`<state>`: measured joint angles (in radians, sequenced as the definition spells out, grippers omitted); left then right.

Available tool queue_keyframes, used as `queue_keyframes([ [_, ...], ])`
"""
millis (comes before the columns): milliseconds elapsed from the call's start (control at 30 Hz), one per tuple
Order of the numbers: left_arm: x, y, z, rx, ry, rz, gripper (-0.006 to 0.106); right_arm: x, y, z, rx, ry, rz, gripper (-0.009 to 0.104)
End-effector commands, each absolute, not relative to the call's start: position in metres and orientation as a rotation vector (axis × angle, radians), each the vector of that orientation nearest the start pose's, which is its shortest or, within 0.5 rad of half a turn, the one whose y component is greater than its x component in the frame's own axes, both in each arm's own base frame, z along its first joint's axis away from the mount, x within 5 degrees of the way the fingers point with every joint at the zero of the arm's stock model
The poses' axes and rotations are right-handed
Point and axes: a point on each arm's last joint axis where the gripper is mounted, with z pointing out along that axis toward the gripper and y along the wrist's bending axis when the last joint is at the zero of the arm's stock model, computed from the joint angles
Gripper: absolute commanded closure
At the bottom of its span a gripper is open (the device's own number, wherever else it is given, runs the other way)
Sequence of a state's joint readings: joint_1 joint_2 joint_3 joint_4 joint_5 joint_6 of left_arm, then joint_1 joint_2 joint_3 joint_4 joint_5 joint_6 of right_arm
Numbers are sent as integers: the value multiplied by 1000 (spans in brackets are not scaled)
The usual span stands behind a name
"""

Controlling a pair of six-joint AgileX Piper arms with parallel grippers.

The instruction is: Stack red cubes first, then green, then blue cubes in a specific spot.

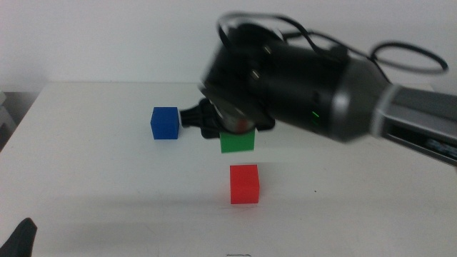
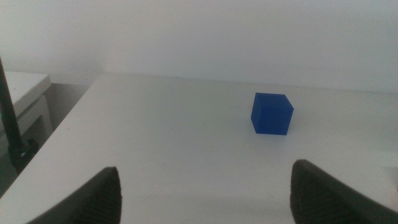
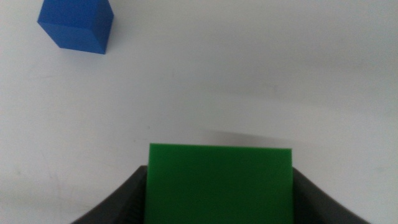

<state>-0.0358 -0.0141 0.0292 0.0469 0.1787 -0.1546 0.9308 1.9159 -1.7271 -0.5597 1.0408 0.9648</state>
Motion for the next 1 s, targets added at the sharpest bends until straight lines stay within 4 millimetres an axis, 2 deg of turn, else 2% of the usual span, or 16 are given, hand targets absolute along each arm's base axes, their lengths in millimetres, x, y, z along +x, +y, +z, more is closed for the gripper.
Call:
queue_keyframes([
  [0,55,-2,197,-58,1572,-110,8,282,298,327,-119,2324,170,96],
  [133,55,-2,197,-58,1572,-110,8,287,287,300,-23,2346,129,96],
  [200,55,-2,197,-58,1572,-110,8,289,285,293,-5,2348,106,96],
  [667,55,-2,197,-58,1572,-110,8,285,302,270,-52,2388,84,96],
  [967,55,-2,197,-58,1572,-110,8,288,305,256,-79,2411,35,96],
])
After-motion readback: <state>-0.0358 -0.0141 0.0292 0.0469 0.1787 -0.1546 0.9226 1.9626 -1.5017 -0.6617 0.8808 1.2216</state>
